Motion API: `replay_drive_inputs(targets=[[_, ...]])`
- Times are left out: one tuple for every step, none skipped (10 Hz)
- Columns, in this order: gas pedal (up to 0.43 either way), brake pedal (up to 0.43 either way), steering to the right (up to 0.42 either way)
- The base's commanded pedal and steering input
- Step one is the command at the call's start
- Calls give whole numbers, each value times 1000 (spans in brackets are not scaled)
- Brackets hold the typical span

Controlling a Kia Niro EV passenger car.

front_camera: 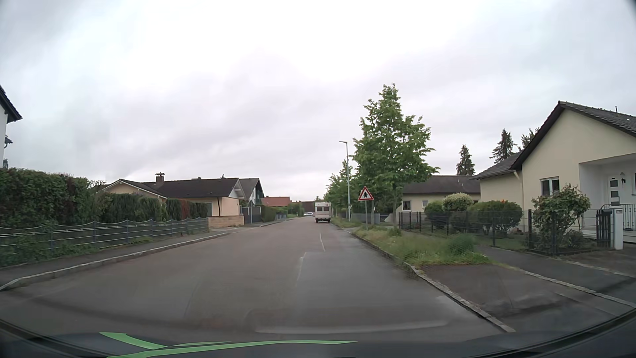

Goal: Follow the waypoints while adhering to traffic rules and regulations

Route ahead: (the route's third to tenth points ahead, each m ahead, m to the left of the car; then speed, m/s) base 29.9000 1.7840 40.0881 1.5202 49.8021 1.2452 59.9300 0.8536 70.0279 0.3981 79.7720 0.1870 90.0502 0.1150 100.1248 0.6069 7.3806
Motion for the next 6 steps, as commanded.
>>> replay_drive_inputs(targets=[[67,0,12],[67,0,9],[59,0,5],[59,0,4],[59,0,4],[59,0,3]])
